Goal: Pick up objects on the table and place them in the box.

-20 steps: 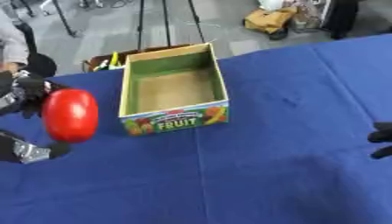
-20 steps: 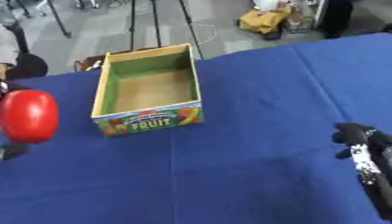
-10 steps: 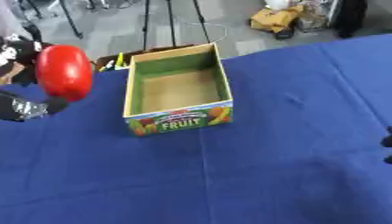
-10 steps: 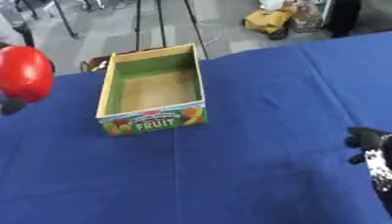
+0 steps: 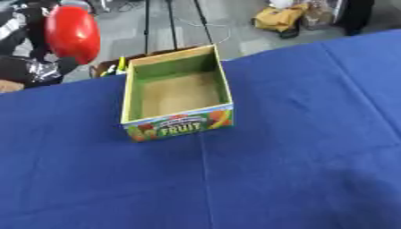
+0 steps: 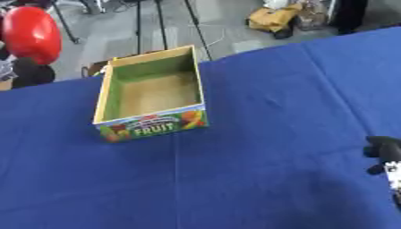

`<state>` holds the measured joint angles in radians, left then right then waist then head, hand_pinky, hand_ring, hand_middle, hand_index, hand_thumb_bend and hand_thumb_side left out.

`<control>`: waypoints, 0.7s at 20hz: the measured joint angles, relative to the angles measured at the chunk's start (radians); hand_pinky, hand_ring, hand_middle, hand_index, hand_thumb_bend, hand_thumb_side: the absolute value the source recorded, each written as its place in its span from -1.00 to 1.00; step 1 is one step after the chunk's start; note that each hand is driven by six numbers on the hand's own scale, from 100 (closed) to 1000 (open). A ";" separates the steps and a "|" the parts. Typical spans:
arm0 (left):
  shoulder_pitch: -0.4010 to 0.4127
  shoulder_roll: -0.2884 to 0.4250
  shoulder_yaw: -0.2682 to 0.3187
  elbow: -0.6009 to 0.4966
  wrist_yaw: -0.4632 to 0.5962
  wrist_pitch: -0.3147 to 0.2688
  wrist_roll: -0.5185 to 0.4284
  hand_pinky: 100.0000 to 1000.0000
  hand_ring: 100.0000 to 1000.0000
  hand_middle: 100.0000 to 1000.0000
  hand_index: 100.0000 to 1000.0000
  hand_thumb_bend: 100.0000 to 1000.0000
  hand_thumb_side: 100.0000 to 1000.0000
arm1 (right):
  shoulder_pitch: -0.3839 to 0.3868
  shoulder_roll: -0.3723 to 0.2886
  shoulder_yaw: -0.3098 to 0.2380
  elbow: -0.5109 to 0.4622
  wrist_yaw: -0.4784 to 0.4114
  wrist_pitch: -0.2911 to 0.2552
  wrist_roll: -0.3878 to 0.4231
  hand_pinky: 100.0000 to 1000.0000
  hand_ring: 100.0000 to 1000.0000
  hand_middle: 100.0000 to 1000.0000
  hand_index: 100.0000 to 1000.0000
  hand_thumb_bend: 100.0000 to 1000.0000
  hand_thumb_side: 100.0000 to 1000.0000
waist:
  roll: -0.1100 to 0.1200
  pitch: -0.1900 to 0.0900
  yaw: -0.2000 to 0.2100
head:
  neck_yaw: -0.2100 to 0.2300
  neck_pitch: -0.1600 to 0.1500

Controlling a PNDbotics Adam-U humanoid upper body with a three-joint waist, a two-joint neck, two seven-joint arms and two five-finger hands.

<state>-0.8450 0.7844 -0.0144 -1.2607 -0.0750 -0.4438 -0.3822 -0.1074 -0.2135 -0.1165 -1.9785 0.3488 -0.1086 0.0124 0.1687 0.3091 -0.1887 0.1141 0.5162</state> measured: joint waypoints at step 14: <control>-0.160 -0.131 -0.010 0.286 -0.259 -0.115 0.061 -1.00 -0.76 -0.58 -0.22 -1.00 -0.20 | -0.039 -0.009 0.018 0.000 0.002 -0.013 0.015 -0.11 0.24 0.07 0.44 -0.95 0.86 | 0.038 0.032 -0.084 | 0.070 -0.017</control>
<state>-1.0049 0.6533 -0.0240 -0.9742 -0.3341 -0.5590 -0.3209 -0.1461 -0.2226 -0.0990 -1.9785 0.3506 -0.1215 0.0270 0.2072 0.3411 -0.2722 0.1837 0.4991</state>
